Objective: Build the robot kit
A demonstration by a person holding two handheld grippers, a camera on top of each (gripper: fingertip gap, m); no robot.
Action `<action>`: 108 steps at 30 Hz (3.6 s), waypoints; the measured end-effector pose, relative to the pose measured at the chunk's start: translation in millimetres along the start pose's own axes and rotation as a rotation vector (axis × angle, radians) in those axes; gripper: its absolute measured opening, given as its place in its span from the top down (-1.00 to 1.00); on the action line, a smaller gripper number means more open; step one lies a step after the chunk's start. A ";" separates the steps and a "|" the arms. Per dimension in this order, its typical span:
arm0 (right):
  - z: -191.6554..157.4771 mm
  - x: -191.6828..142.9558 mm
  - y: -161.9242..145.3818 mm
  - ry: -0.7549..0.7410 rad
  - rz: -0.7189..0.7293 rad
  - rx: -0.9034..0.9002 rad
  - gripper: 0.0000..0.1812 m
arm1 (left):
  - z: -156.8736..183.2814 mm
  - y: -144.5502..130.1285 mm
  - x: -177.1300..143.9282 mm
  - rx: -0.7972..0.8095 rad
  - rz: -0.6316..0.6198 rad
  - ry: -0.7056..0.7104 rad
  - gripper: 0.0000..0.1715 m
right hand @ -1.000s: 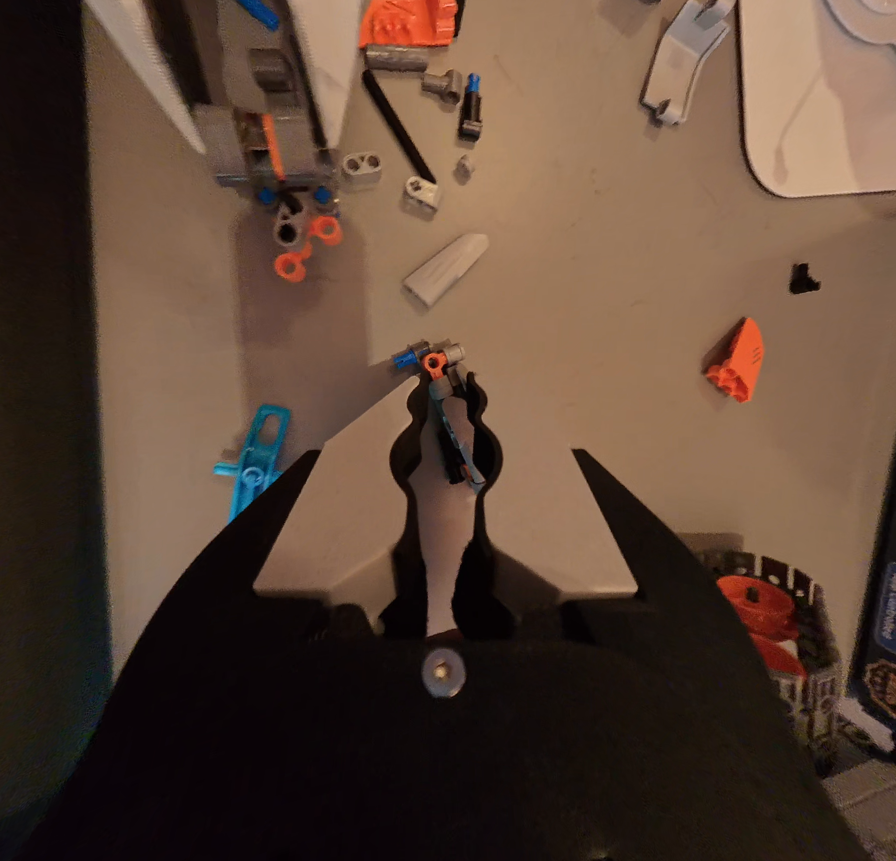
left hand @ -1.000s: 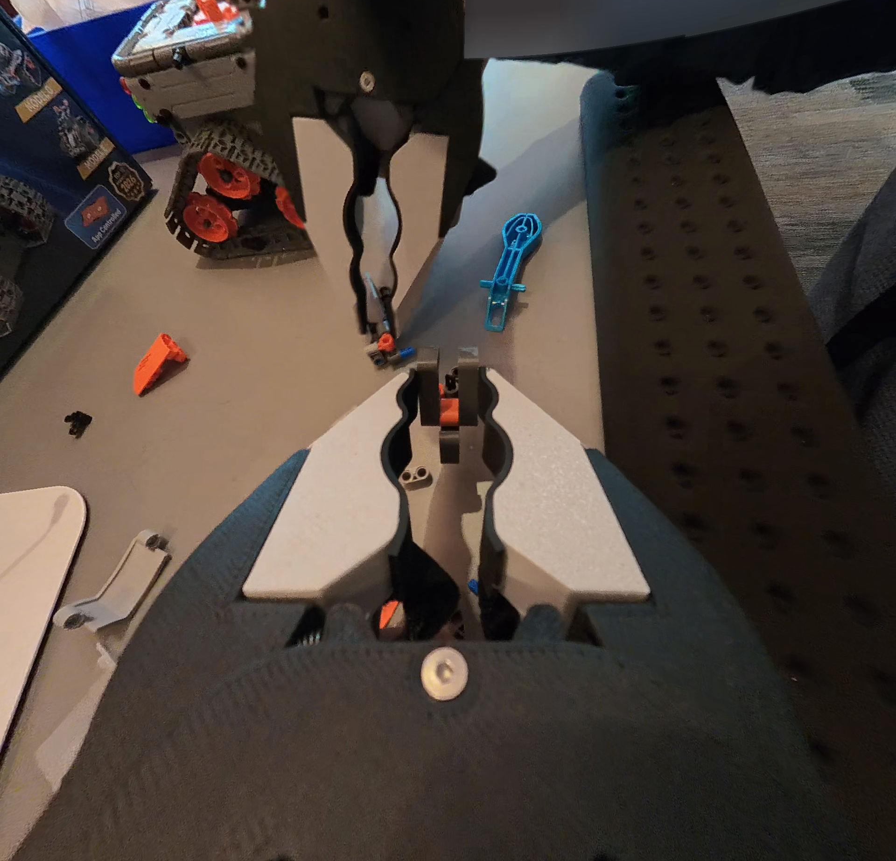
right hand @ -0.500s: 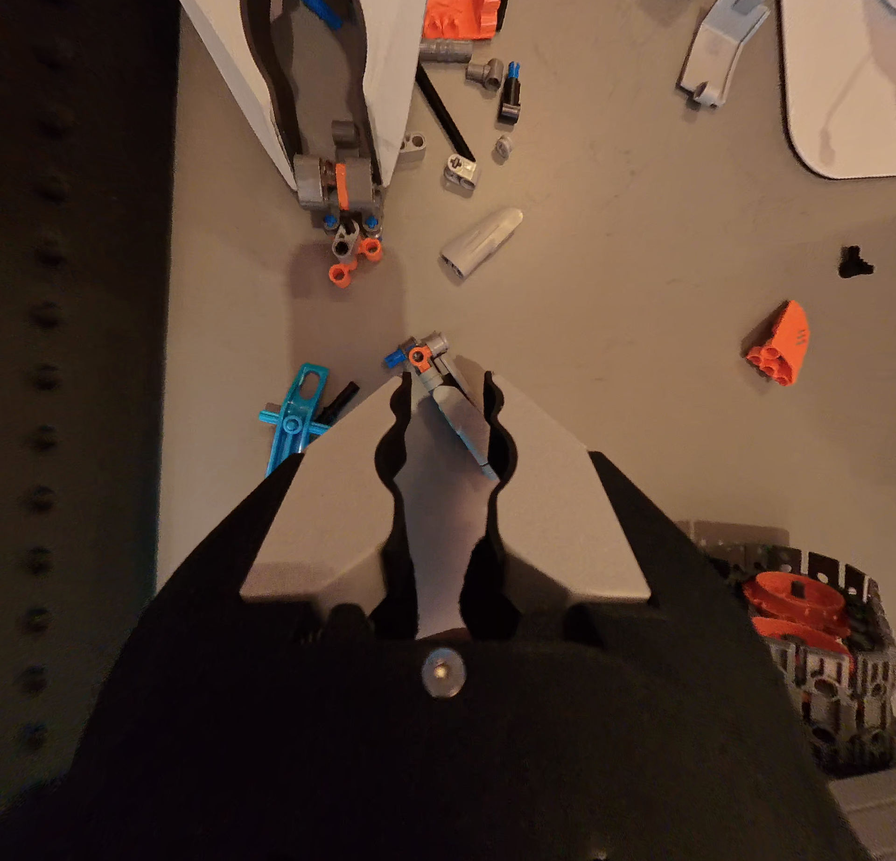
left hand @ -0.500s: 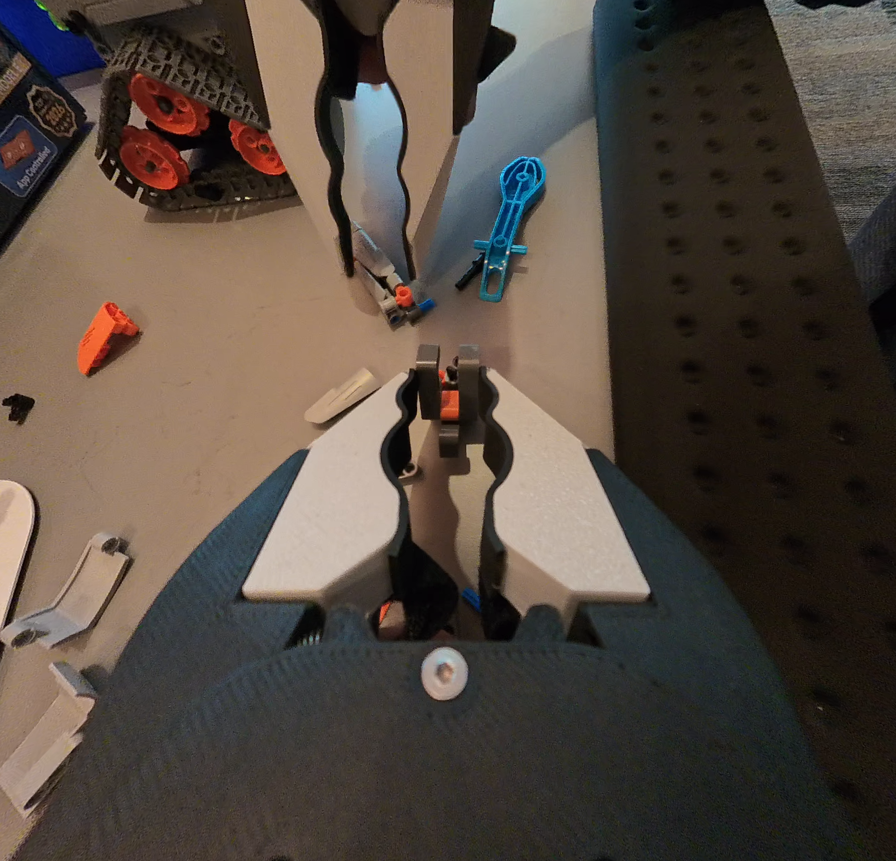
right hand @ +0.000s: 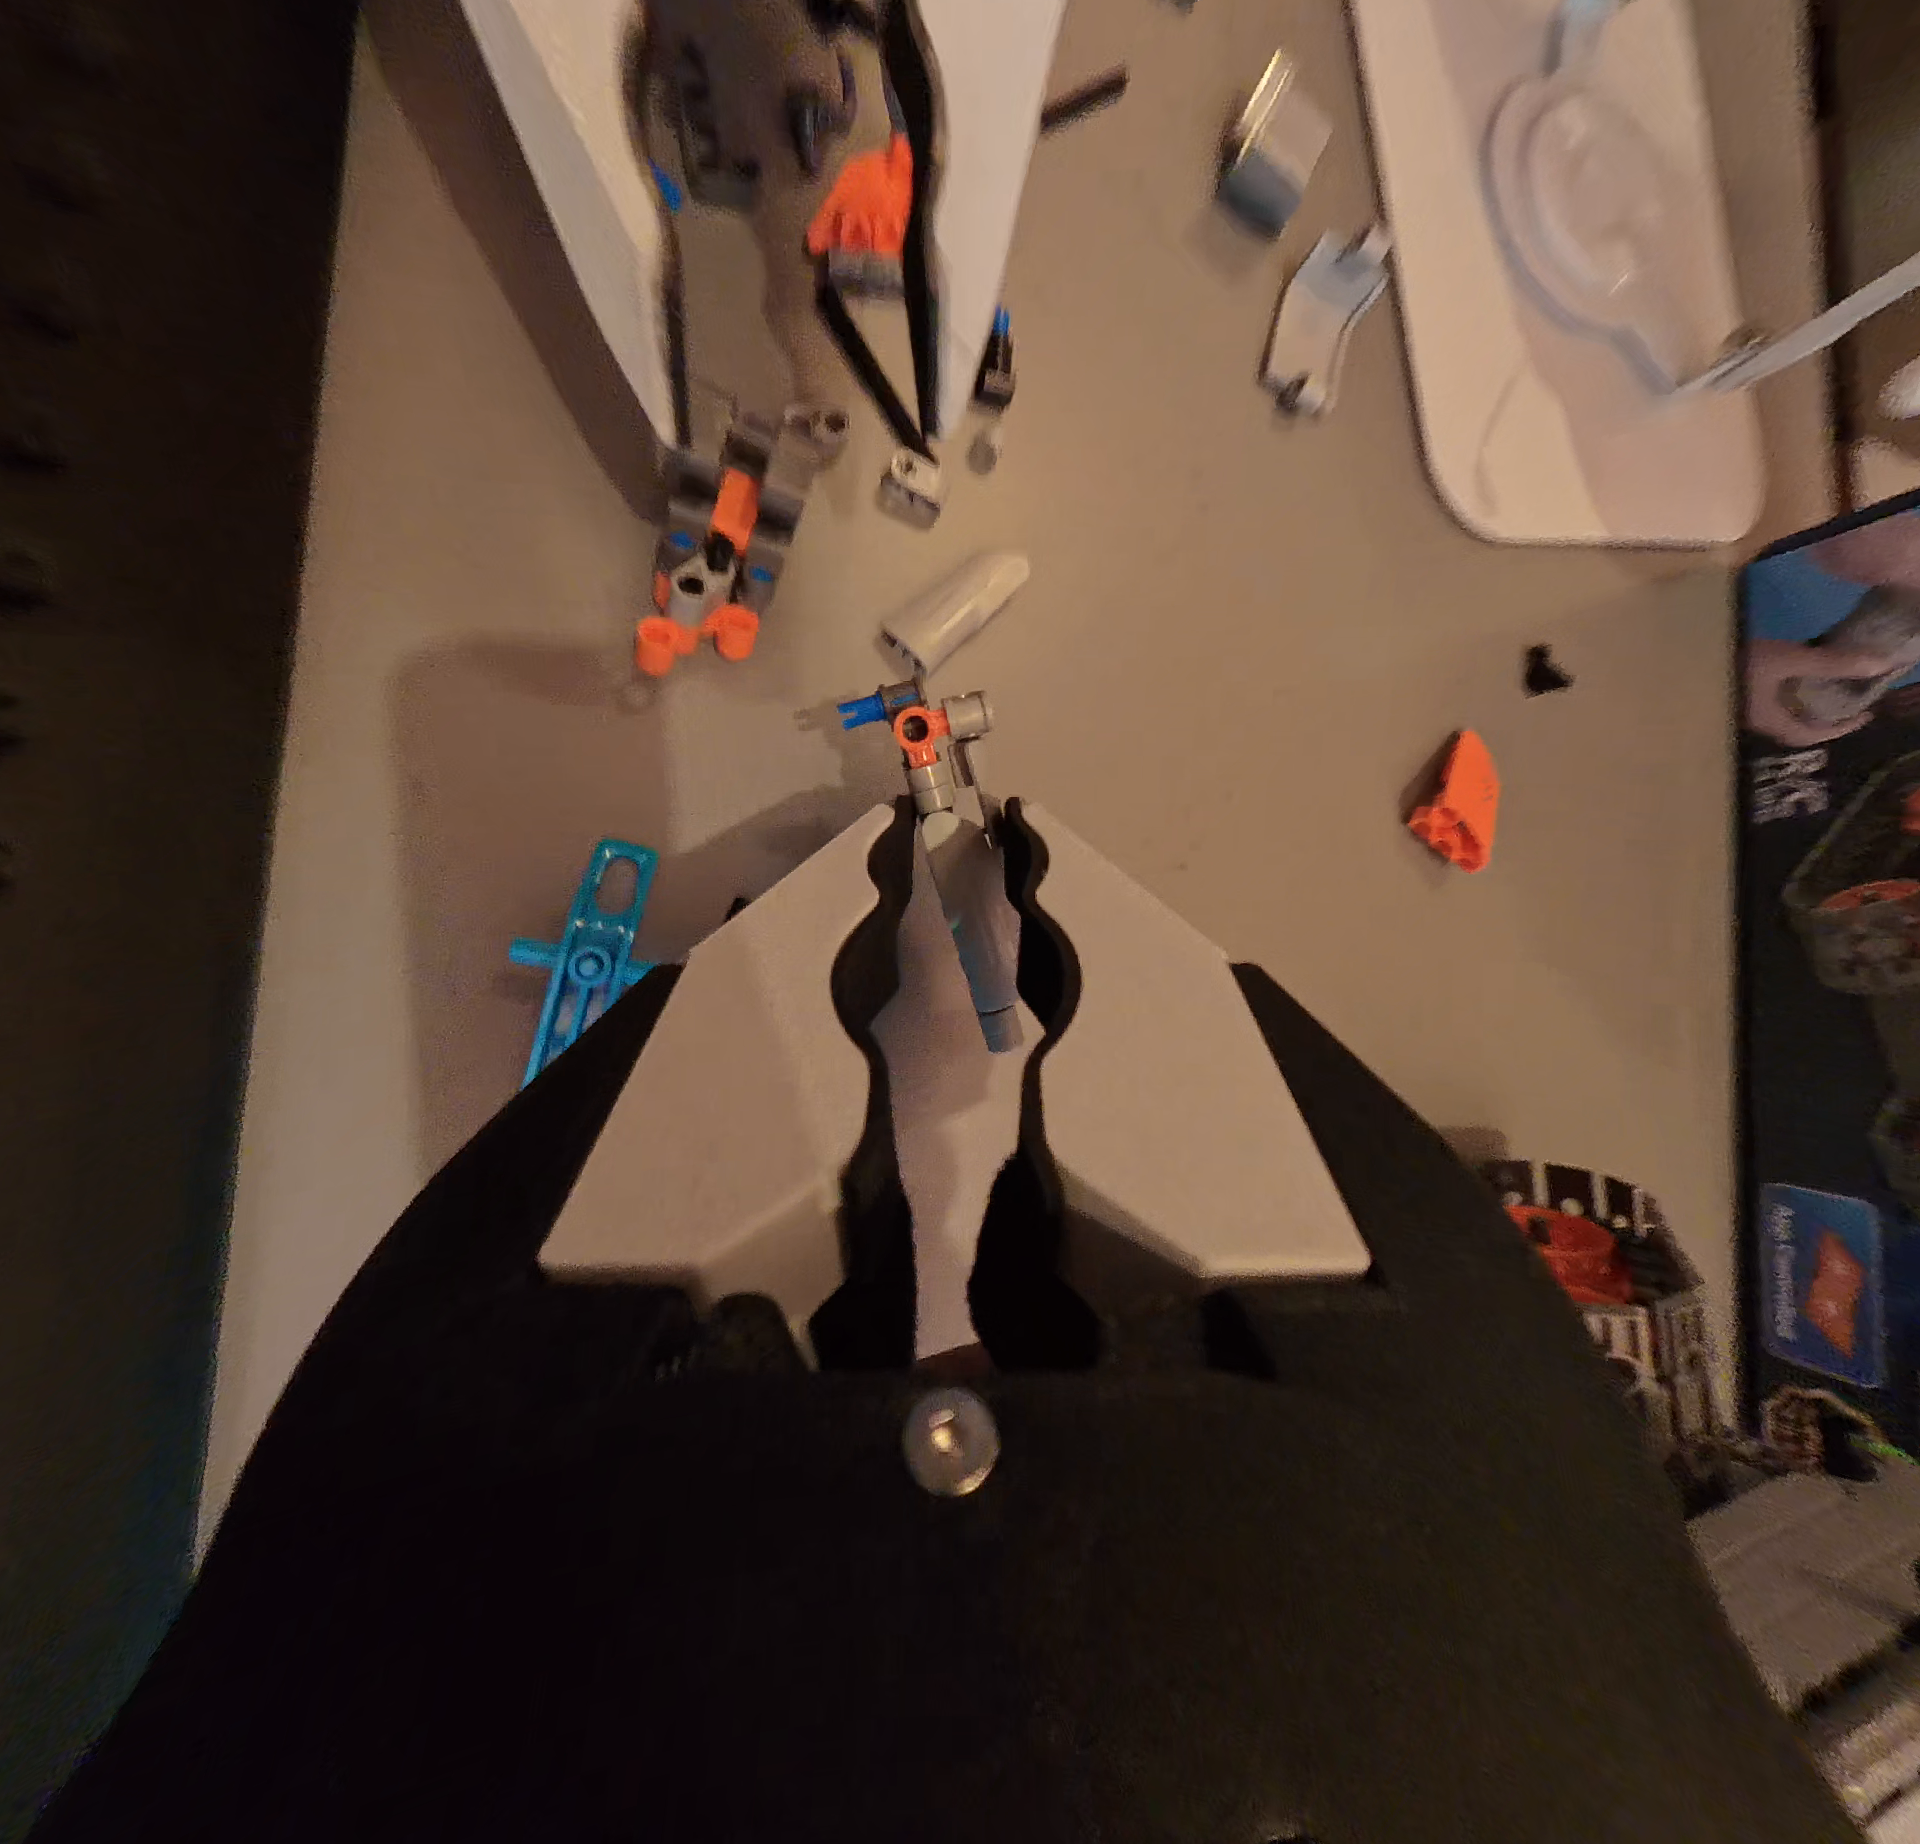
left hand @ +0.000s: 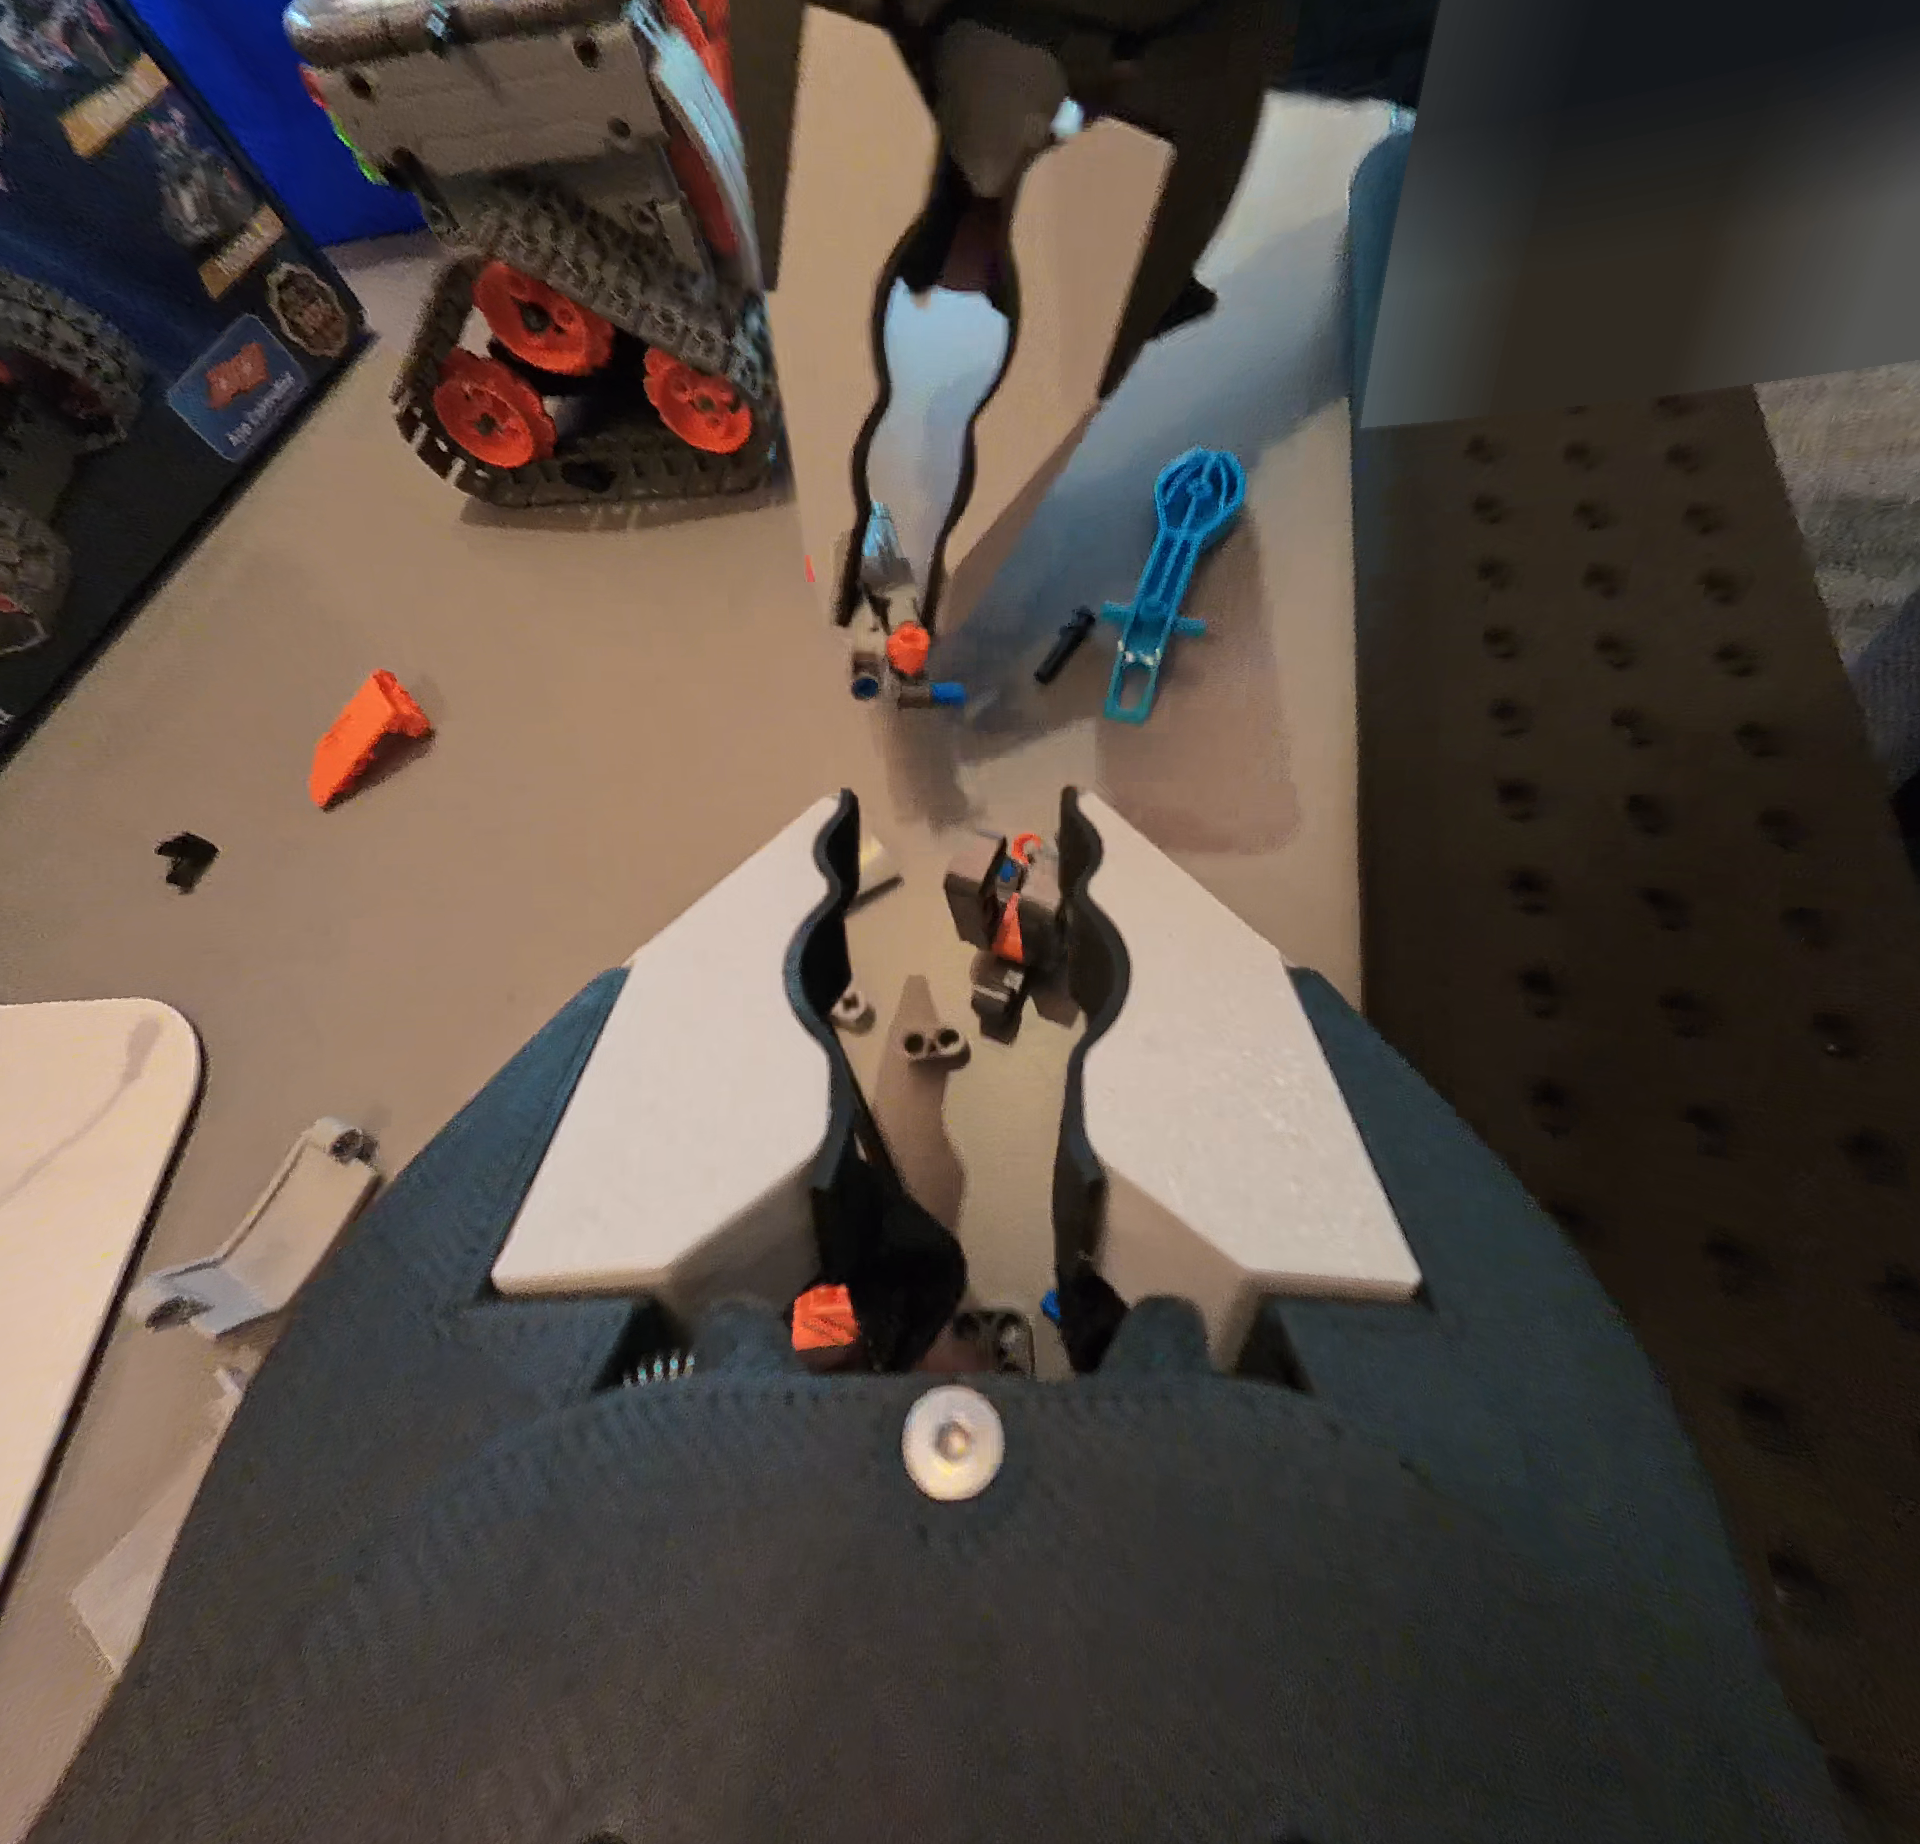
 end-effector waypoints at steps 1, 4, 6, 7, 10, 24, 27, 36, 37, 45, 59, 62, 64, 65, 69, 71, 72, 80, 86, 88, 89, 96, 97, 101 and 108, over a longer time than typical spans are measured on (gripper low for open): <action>-2.0 -3.7 4.9 -0.026 0.051 -0.012 0.84 | -3.1 4.5 0.1 -0.015 0.017 0.015 0.58; -4.8 -14.3 16.8 -0.140 0.164 -0.045 0.84 | -9.9 13.8 4.6 -0.084 0.048 0.041 0.60; -6.7 -20.4 22.0 -0.225 0.215 -0.093 0.84 | -12.5 17.0 7.8 -0.126 0.062 0.054 0.64; -7.3 -22.5 23.5 -0.269 0.227 -0.119 0.84 | -14.0 18.8 8.1 -0.144 0.074 0.063 0.65; -11.6 -25.9 28.7 -0.391 0.246 -0.220 0.84 | -14.4 27.5 6.0 -0.203 0.145 0.043 0.73; -22.9 -44.0 42.0 -0.194 0.310 -0.162 0.75 | 0.1 37.6 5.4 0.082 0.107 0.055 0.94; -24.6 -39.7 40.8 -0.087 0.276 -0.136 0.80 | 2.4 36.1 6.8 0.138 0.077 0.058 0.94; -26.0 -35.4 39.3 0.084 0.290 -0.051 0.86 | 7.1 32.5 6.2 0.232 0.086 0.021 0.94; -25.0 -35.8 40.0 0.078 0.299 -0.049 0.86 | 5.6 33.0 5.2 0.229 0.091 0.032 0.93; -23.9 -34.4 31.4 0.049 0.225 -0.015 0.86 | 3.6 16.5 -8.4 0.200 -0.018 -0.060 0.57; -15.0 -12.9 -14.2 0.001 -0.079 0.050 0.86 | -22.5 -46.8 -66.4 0.132 -0.415 0.073 0.59; -17.2 -5.8 -22.7 0.038 -0.118 0.086 0.86 | -23.9 -54.9 -83.9 0.106 -0.497 0.113 0.62; -18.1 -4.3 -22.9 0.053 -0.108 0.098 0.85 | -23.2 -58.1 -95.2 0.093 -0.526 0.127 0.65; -18.5 -4.4 -22.6 0.063 -0.105 0.105 0.85 | -23.2 -60.9 -100.6 0.072 -0.547 0.132 0.65; -18.0 -4.5 -23.7 0.071 -0.101 0.119 0.82 | -23.7 -73.8 -116.3 0.037 -0.640 0.168 0.65; -18.6 -5.7 -23.9 0.076 -0.088 0.126 0.79 | -22.4 -75.4 -121.3 0.051 -0.662 0.182 0.65; -18.8 -6.7 -23.7 0.078 -0.080 0.131 0.77 | -21.8 -72.7 -123.8 0.056 -0.652 0.193 0.65; -12.8 -19.3 -21.7 0.033 0.008 0.181 0.75 | -24.4 -37.6 -185.4 0.111 -0.571 0.381 0.71; -11.2 -30.8 -11.2 -0.054 0.165 0.183 0.75 | -36.9 -34.6 -237.8 0.089 -0.571 0.516 0.75; -10.8 -34.6 -10.4 -0.070 0.209 0.196 0.75 | -38.5 -34.3 -256.1 0.089 -0.590 0.560 0.75; -9.7 -36.4 -10.3 -0.086 0.234 0.207 0.75 | -39.3 -33.5 -265.1 0.089 -0.590 0.584 0.75; -9.3 -39.7 -20.7 -0.176 0.294 0.237 0.77 | -59.5 -40.7 -313.8 0.076 -0.657 0.672 0.77; -9.4 -39.7 -22.7 -0.188 0.294 0.229 0.78 | -62.9 -44.1 -321.2 0.077 -0.693 0.674 0.77; -8.5 -41.9 -23.2 -0.202 0.311 0.228 0.79 | -73.6 -64.7 -359.5 0.010 -0.815 0.676 0.82; -0.6 -35.2 -11.9 -0.205 0.327 0.306 0.77 | -78.9 -139.2 -388.4 -0.216 -0.921 0.464 0.80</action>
Point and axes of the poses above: each gripper's, where its closed fingertips meet, x out along the fingers, y out of its top, z = x × y across the jaws, the point moved 6 cm from there along -x, back along the fingers, and after that the axes turned 9 degrees about x, right-handed, at the moved point
